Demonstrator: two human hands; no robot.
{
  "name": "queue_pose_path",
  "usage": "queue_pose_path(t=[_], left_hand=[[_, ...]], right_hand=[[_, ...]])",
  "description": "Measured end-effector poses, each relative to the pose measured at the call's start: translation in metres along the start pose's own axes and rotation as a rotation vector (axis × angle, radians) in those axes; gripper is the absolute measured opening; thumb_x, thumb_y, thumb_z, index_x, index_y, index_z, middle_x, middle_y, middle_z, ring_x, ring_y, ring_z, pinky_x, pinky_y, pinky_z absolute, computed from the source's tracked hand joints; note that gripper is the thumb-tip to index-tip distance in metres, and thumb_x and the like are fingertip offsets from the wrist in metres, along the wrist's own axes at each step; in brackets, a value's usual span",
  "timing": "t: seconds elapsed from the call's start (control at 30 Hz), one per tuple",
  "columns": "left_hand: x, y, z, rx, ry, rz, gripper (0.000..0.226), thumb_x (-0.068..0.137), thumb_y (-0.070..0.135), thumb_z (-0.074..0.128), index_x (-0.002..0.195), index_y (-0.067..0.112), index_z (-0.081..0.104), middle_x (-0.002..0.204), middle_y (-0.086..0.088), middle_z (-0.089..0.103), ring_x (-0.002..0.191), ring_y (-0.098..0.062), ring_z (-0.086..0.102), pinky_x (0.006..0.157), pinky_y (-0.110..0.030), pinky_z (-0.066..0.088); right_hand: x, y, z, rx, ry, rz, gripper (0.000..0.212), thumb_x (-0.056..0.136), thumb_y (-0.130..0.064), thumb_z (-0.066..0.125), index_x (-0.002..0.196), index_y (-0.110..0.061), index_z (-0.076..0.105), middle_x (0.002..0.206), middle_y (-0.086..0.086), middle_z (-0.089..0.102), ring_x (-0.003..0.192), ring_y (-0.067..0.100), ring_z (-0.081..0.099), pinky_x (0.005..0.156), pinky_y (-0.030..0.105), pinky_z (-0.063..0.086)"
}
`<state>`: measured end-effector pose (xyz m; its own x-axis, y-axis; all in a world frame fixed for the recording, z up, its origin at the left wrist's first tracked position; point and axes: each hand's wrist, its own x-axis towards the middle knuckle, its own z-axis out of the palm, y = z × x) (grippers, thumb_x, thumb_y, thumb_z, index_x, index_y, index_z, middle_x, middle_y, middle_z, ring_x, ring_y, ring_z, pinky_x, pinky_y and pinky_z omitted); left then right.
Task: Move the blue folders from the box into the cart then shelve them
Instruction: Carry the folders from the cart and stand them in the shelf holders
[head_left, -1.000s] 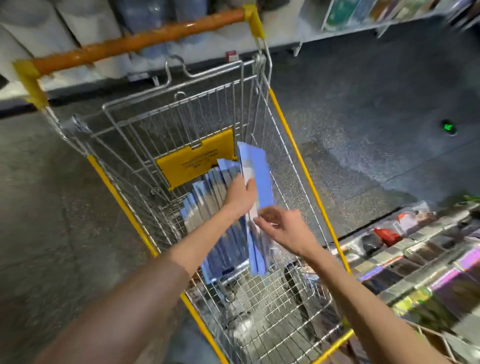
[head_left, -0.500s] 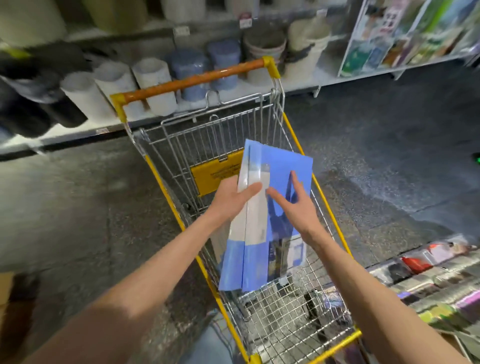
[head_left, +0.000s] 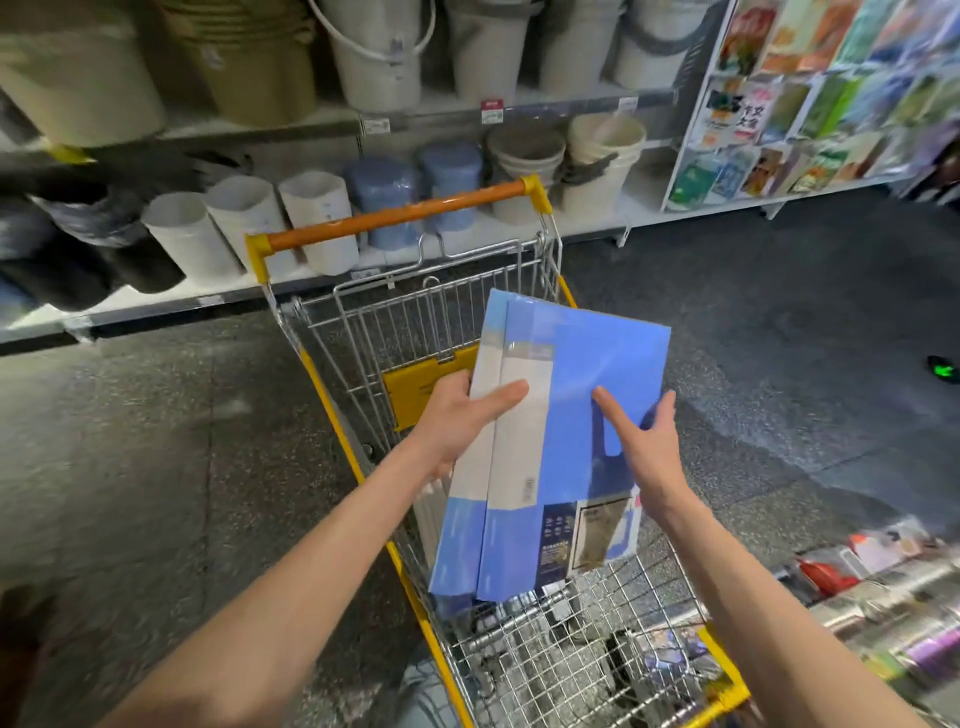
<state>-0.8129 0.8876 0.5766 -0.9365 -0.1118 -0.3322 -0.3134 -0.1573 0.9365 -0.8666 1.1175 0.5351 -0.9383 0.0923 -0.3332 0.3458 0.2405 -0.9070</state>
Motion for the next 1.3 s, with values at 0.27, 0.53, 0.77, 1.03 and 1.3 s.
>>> queue_pose_path(t=[0.27, 0.53, 0.77, 1.03, 1.3], left_hand=[[0.006, 0.007, 0.001, -0.025, -0.005, -0.021, 0.038, 0.083, 0.023, 0.082, 0.117, 0.009, 0.07, 0.105, -0.008, 0.077, 0.095, -0.028, 0.075, 0.086, -0.053, 0.059], [0.013, 0.012, 0.013, -0.048, 0.038, 0.027, 0.033, 0.087, 0.018, 0.077, 0.118, 0.01, 0.069, 0.108, -0.006, 0.076, 0.095, -0.022, 0.075, 0.079, -0.038, 0.061], [0.025, 0.033, 0.057, 0.052, 0.21, 0.079, 0.027, 0.087, 0.017, 0.075, 0.114, 0.017, 0.069, 0.106, 0.001, 0.075, 0.096, -0.017, 0.072, 0.088, -0.039, 0.059], [0.005, 0.071, 0.113, 0.162, 0.301, 0.168, 0.024, 0.084, 0.015, 0.073, 0.107, 0.011, 0.066, 0.103, -0.006, 0.073, 0.092, -0.023, 0.069, 0.082, -0.035, 0.057], [-0.034, 0.124, 0.153, 0.277, -0.106, 0.098, 0.046, 0.077, 0.061, 0.074, 0.077, 0.016, 0.064, 0.077, -0.009, 0.059, 0.065, -0.026, 0.057, 0.062, -0.039, 0.054]], right_hand=[[0.009, -0.001, -0.017, 0.131, -0.039, 0.111, 0.098, 0.055, -0.07, 0.084, 0.133, -0.021, 0.05, 0.129, -0.005, 0.065, 0.113, 0.018, 0.065, 0.092, 0.042, 0.054], [-0.011, -0.028, -0.002, -0.132, 0.042, -0.129, 0.08, 0.08, -0.053, 0.076, 0.146, -0.021, 0.044, 0.148, -0.003, 0.049, 0.132, 0.016, 0.049, 0.11, 0.039, 0.039], [-0.054, -0.07, -0.001, -0.364, -0.402, -0.203, 0.084, 0.068, -0.058, 0.083, 0.14, -0.047, 0.042, 0.134, -0.04, 0.043, 0.122, -0.012, 0.046, 0.102, 0.013, 0.038], [-0.091, -0.094, -0.016, -0.395, -0.282, -0.406, 0.062, 0.066, -0.037, 0.066, 0.126, -0.031, 0.051, 0.101, -0.014, 0.066, 0.086, 0.0, 0.061, 0.071, 0.019, 0.046], [-0.105, -0.108, -0.065, -0.094, 0.017, -0.344, 0.021, 0.084, -0.002, 0.055, 0.08, -0.017, 0.068, 0.071, -0.004, 0.067, 0.065, 0.013, 0.057, 0.06, 0.026, 0.043]])
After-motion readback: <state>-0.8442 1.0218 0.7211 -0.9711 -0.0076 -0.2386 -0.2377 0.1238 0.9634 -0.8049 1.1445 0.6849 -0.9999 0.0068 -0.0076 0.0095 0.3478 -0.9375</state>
